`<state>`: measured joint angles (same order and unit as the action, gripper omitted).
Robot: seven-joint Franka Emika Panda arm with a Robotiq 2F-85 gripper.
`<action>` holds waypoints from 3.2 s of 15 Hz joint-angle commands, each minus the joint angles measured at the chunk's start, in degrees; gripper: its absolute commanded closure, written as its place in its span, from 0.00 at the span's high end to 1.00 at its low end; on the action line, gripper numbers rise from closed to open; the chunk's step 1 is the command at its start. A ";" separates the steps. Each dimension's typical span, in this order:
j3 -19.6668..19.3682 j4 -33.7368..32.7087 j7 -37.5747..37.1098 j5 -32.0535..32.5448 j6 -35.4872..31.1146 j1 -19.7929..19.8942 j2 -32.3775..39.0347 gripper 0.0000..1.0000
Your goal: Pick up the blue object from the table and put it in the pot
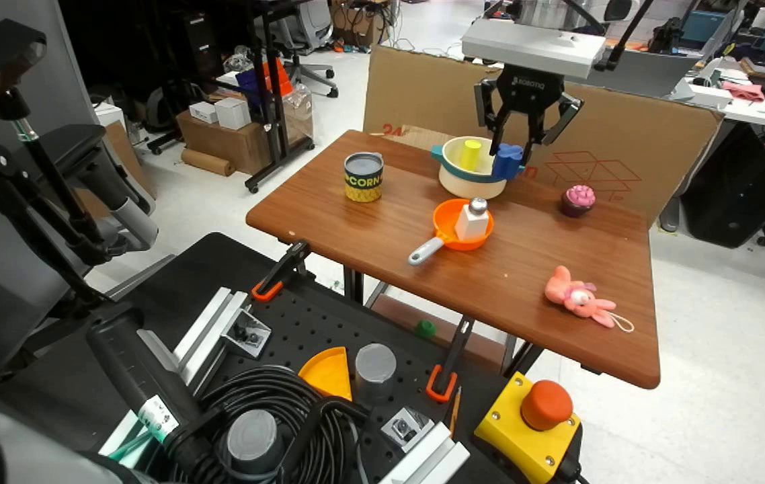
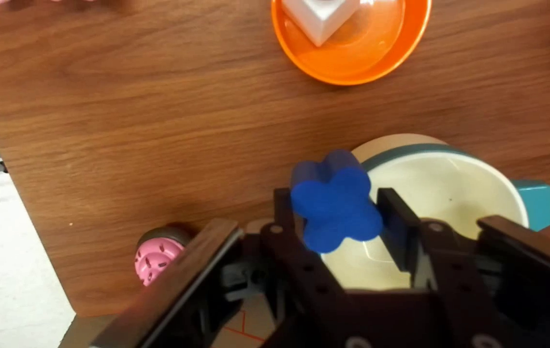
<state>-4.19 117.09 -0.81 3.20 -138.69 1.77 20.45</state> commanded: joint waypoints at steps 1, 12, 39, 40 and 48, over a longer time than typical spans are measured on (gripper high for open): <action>0.63 0.21 0.92 0.00 -0.30 0.31 -0.51 0.22; 0.13 -7.18 -7.24 1.93 1.21 -3.25 1.67 0.22; 0.60 -3.74 -4.09 1.74 -1.18 -1.95 3.24 0.22; 0.77 -3.57 -3.69 1.51 -1.32 -1.83 3.00 0.22; 2.94 -2.01 3.54 -2.24 -3.07 0.04 1.03 0.22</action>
<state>-2.66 113.19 -0.36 2.52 -140.30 0.32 23.22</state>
